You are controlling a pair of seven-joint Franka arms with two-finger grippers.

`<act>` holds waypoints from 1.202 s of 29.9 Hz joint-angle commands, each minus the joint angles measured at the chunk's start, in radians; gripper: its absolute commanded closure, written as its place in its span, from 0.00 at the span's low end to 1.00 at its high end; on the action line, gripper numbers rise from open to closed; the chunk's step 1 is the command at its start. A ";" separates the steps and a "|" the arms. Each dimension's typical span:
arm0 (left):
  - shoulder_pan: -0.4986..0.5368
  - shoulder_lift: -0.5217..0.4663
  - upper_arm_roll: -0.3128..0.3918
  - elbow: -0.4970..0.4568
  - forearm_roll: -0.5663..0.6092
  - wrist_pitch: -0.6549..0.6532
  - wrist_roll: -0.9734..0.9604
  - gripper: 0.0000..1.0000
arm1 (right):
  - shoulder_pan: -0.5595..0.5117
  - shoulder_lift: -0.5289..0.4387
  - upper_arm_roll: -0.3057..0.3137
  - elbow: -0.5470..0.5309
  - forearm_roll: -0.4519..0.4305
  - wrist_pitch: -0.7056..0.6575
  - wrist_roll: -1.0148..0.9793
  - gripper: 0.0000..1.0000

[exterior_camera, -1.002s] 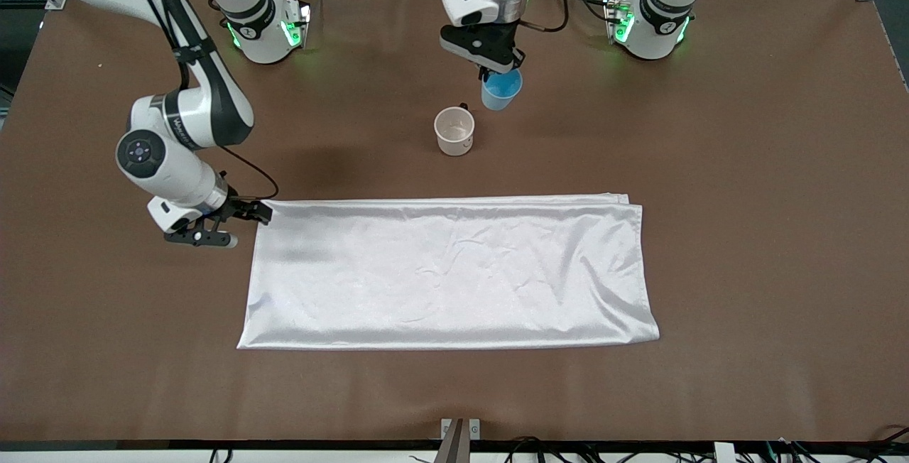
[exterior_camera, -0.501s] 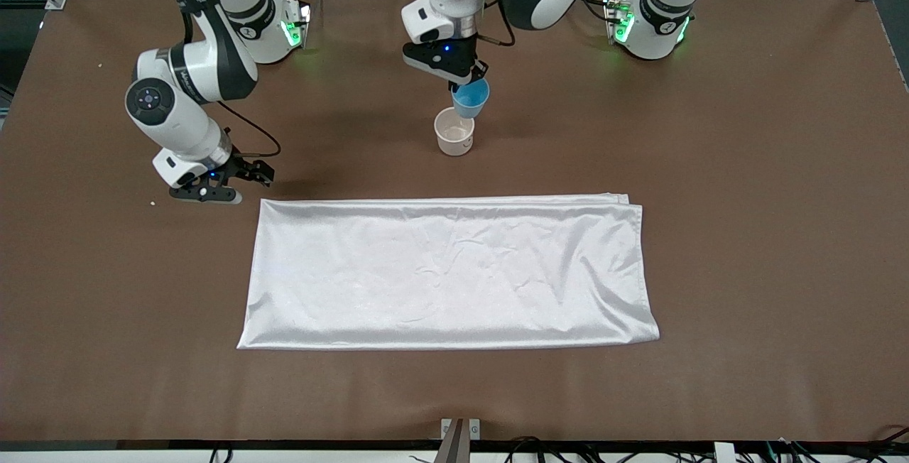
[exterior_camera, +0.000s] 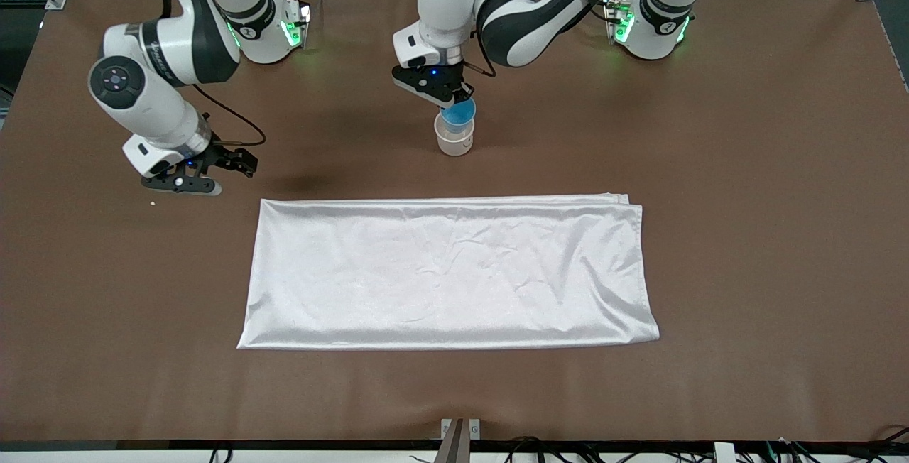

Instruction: Place blue cup into white mug on table

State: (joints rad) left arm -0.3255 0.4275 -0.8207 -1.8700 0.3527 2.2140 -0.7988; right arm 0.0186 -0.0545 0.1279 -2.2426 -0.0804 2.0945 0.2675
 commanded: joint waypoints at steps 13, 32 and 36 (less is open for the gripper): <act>-0.038 0.079 -0.008 0.022 0.058 -0.004 -0.051 1.00 | -0.002 -0.004 0.013 0.495 0.060 -0.553 -0.020 0.00; -0.029 0.105 -0.006 0.006 0.103 -0.004 -0.045 0.85 | -0.031 0.025 0.004 0.633 0.065 -0.616 -0.103 0.00; -0.020 0.102 -0.005 0.009 0.103 -0.004 -0.034 0.37 | -0.031 0.024 0.004 0.636 0.065 -0.617 -0.129 0.00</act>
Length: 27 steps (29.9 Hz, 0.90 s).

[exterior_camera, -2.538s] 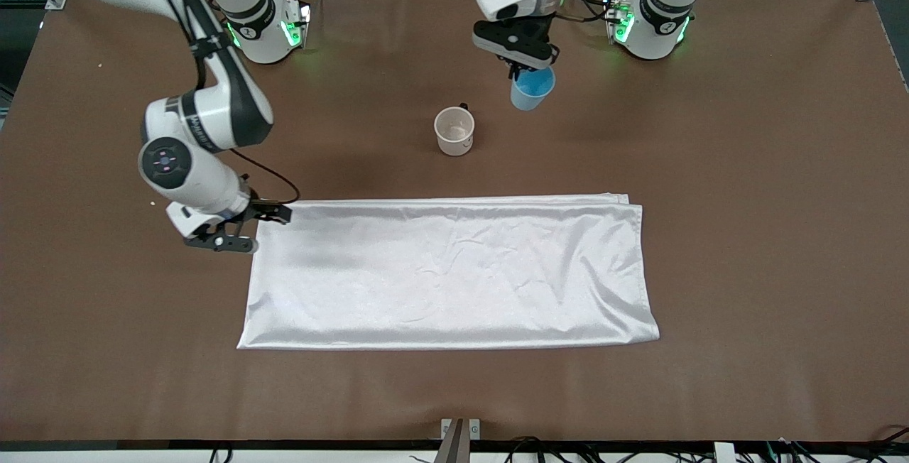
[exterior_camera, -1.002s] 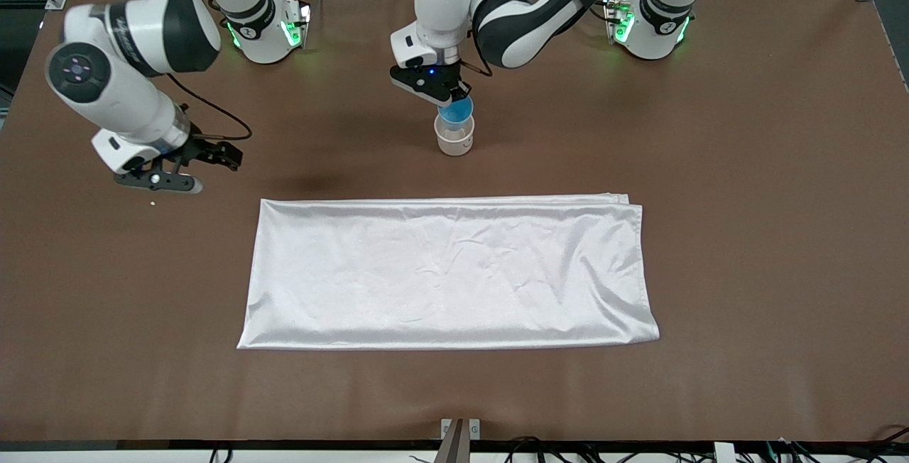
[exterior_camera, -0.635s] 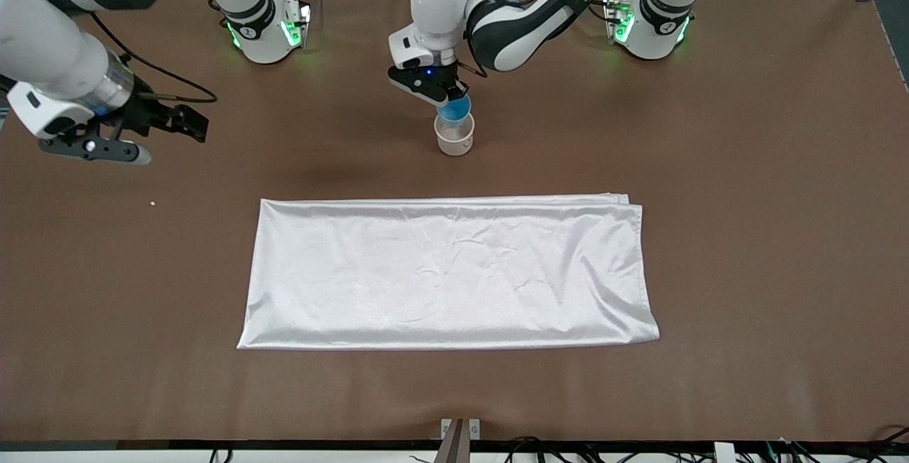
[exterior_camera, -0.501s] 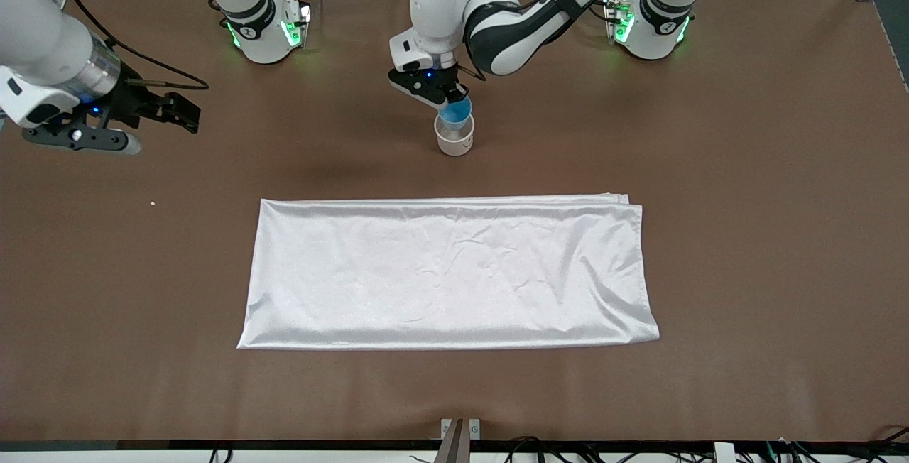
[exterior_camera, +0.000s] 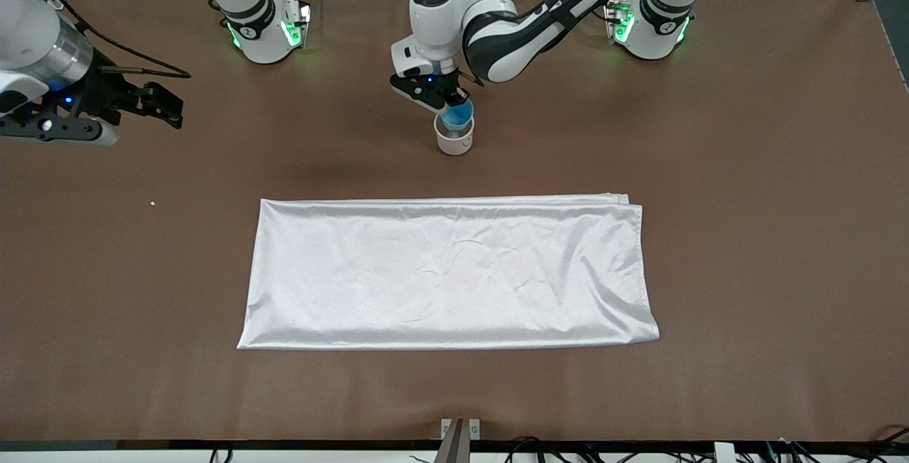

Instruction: Place blue cup into white mug on table

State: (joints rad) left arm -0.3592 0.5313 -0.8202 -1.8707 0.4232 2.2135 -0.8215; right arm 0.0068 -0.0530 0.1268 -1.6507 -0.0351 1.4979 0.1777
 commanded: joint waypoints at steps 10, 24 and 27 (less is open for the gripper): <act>0.051 -0.051 -0.004 0.016 0.029 -0.012 0.070 0.00 | -0.088 0.025 -0.006 0.052 0.139 -0.012 -0.124 0.00; 0.114 -0.257 0.041 0.094 -0.162 -0.181 0.076 0.00 | -0.084 0.036 -0.004 0.052 0.129 -0.010 -0.126 0.00; 0.114 -0.277 0.061 0.143 -0.181 -0.279 0.077 0.00 | -0.082 0.036 -0.004 0.051 0.129 -0.008 -0.124 0.00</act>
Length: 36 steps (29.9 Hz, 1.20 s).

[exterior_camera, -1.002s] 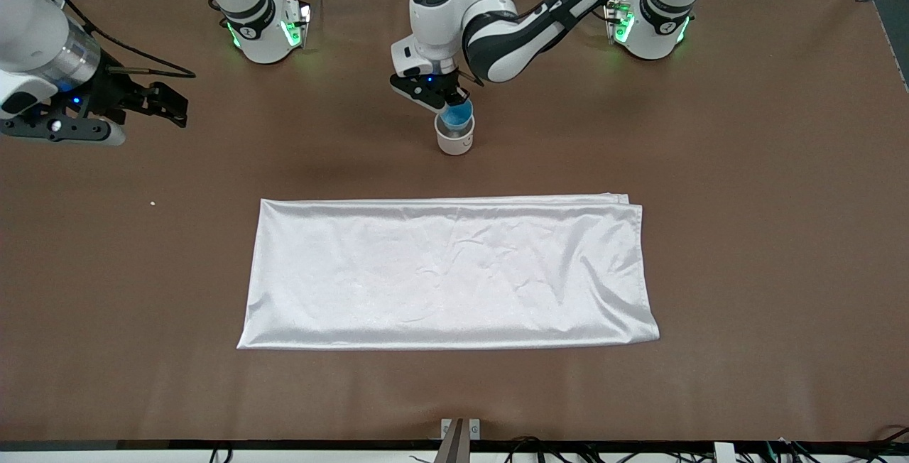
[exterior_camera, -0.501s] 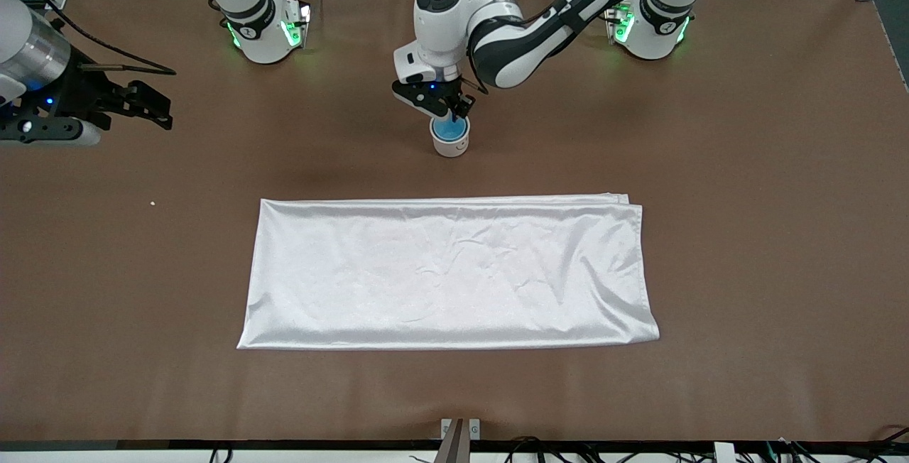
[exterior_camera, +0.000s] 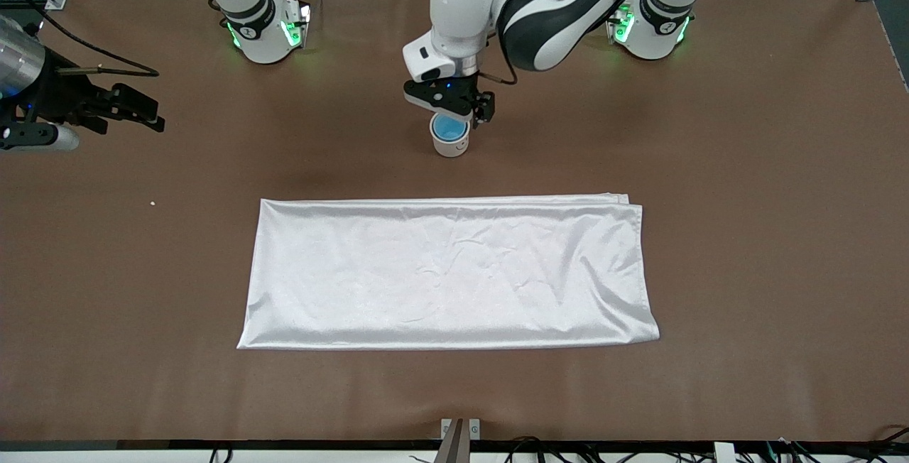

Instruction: Place blue cup into white mug on table

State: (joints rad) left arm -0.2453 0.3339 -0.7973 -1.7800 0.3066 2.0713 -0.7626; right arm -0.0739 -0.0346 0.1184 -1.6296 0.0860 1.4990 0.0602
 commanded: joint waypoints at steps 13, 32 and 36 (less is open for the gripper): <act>-0.002 -0.130 0.159 0.252 -0.092 -0.396 0.017 0.00 | 0.034 0.022 0.007 0.022 -0.015 0.003 0.020 0.00; -0.005 -0.269 0.561 0.243 -0.276 -0.445 0.266 0.00 | 0.034 0.047 0.007 0.027 -0.035 0.033 0.020 0.00; -0.003 -0.273 0.619 0.243 -0.276 -0.461 0.269 0.00 | 0.034 0.050 0.007 0.027 -0.035 0.040 0.020 0.00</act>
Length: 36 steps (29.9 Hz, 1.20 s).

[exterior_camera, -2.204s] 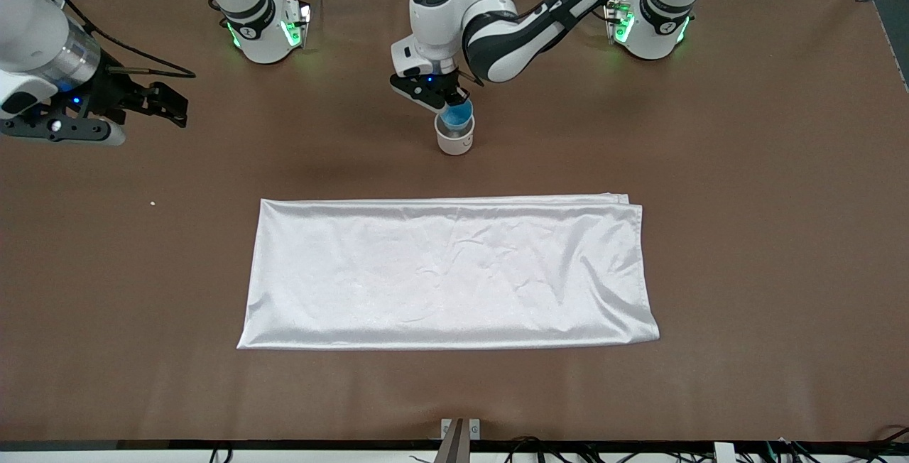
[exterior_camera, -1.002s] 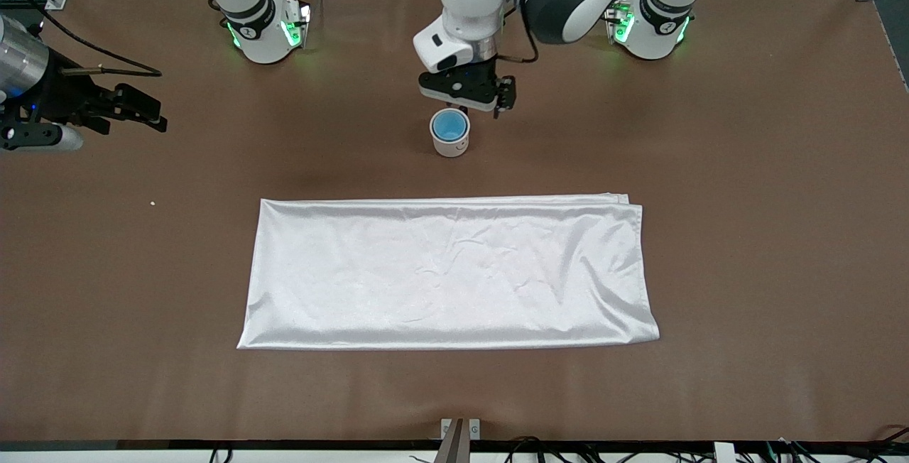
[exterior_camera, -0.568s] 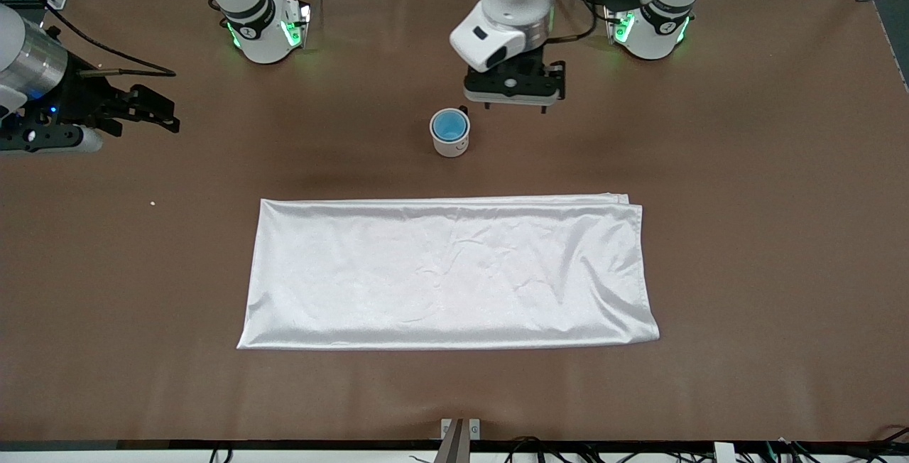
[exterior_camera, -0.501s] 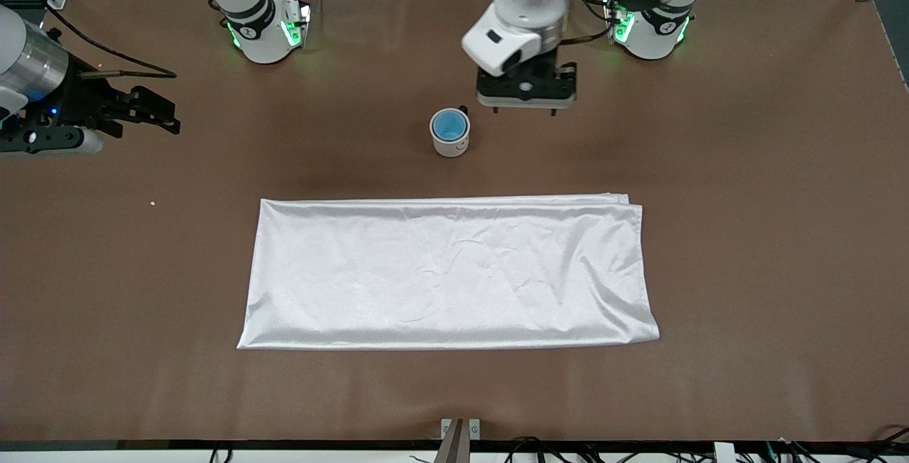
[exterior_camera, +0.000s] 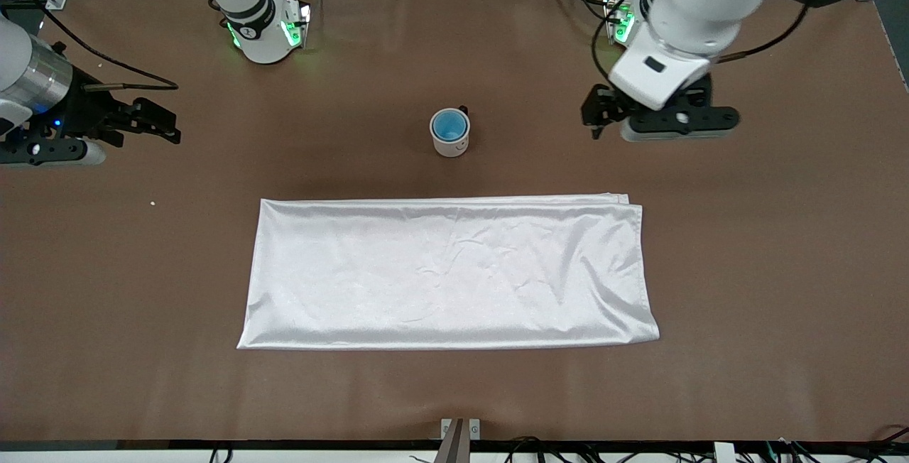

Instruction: Place blue cup into white mug on table

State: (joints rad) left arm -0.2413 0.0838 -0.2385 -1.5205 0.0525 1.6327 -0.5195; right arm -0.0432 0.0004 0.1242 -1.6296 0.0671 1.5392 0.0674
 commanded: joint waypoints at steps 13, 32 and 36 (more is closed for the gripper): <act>-0.007 -0.024 0.154 -0.021 -0.023 -0.037 0.104 0.00 | -0.004 0.010 0.000 0.065 -0.003 -0.001 0.005 0.00; -0.009 -0.013 0.261 -0.016 -0.088 -0.030 0.269 0.00 | -0.004 0.007 0.000 0.100 -0.001 -0.001 0.002 0.00; -0.006 -0.013 0.261 -0.017 -0.082 -0.031 0.285 0.00 | -0.006 0.007 -0.002 0.100 -0.003 -0.001 0.000 0.00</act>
State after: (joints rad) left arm -0.2434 0.0811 0.0170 -1.5297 -0.0215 1.6056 -0.2715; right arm -0.0438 0.0021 0.1220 -1.5506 0.0658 1.5514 0.0674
